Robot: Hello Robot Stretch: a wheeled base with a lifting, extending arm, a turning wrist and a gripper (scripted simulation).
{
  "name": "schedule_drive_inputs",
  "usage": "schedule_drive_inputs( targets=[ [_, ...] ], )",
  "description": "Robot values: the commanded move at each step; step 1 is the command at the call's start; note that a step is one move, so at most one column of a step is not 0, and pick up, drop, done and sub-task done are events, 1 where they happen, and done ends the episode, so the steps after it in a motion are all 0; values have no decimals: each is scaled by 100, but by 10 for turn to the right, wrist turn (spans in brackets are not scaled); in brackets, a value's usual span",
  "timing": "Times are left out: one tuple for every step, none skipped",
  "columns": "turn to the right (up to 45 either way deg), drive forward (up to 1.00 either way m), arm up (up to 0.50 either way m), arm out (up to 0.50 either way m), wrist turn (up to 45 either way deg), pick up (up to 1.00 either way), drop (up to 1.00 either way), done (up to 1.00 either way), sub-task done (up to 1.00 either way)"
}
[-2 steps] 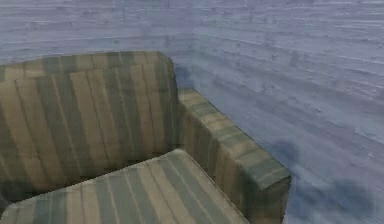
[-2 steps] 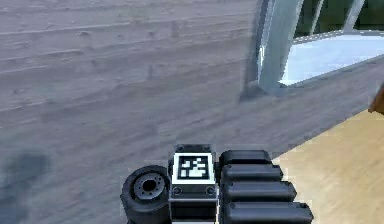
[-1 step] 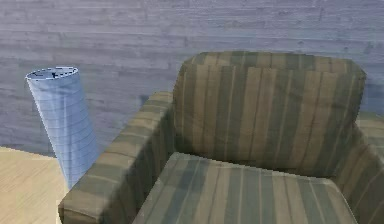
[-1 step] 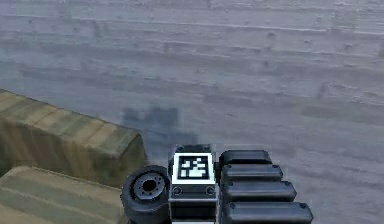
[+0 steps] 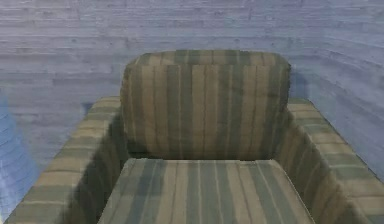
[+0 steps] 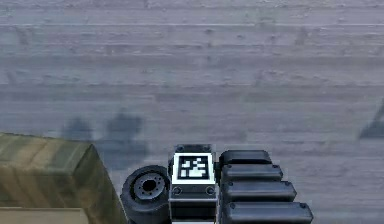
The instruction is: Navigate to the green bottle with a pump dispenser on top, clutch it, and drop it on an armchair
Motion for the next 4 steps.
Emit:
schedule_drive_inputs(
  targets=[
    [0, 10, 0, 0, 0, 0, 0, 0, 0],
    [210, 0, 0, 0, 0, 0, 0, 0, 0],
    [-270, 0, 0, 0, 0, 0, 0, 0, 0],
    [270, 0, 0, 0, 0, 0, 0, 0, 0]
  ],
)
